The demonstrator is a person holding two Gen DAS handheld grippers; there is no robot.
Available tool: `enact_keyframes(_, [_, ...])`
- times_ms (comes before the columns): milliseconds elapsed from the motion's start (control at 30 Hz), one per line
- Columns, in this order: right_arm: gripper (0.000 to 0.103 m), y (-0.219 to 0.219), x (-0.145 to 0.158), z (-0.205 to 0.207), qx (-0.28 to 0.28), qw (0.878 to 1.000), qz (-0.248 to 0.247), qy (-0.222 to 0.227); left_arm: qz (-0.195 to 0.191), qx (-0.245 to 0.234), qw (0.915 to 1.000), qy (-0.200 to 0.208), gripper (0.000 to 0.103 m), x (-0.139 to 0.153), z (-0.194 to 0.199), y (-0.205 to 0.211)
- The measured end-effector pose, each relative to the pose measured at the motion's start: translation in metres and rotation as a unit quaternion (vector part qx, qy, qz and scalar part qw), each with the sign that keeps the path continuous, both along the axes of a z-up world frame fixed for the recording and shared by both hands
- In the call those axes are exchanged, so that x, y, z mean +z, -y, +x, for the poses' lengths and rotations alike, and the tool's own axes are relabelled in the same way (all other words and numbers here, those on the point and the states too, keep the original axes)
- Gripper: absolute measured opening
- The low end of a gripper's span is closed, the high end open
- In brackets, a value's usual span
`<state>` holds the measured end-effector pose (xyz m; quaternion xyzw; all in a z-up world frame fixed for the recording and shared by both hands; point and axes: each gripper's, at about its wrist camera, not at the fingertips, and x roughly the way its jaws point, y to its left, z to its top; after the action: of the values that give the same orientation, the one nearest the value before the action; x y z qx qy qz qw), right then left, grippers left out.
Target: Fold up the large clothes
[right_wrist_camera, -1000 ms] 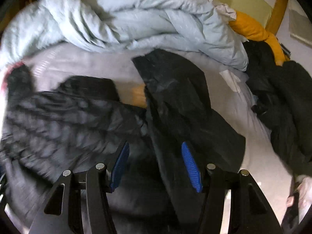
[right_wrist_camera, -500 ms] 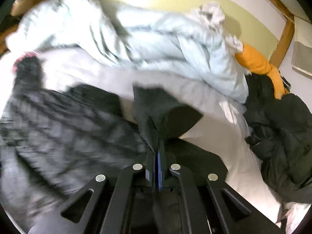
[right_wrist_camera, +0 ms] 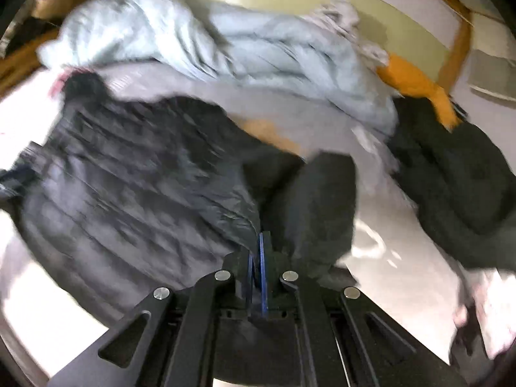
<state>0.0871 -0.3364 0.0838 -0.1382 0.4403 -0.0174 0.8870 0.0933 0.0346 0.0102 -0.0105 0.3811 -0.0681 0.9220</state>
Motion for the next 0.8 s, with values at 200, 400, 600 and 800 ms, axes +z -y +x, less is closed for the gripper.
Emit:
enact_keyframes(200, [0.027, -0.007, -0.008, -0.005, -0.008, 1.000, 0.014, -0.018, -0.013, 0.009, 0.9998, 0.011, 0.048, 0.010, -0.003, -0.007])
enact_keyframes(400, [0.080, -0.058, 0.038, -0.002, 0.063, 0.995, 0.039, 0.060, -0.025, 0.019, 0.9994, 0.014, 0.055, 0.016, -0.001, -0.018])
enact_keyframes(600, [0.089, -0.115, 0.029, 0.061, 0.086, 0.995, 0.044, 0.033, -0.011, 0.028, 0.9994, 0.017, 0.076, 0.020, 0.001, -0.020])
enact_keyframes(800, [0.089, -0.125, -0.039, 0.149, 0.032, 0.997, 0.049, -0.059, -0.013, 0.032, 0.9991, 0.025, 0.093, 0.035, 0.009, -0.027])
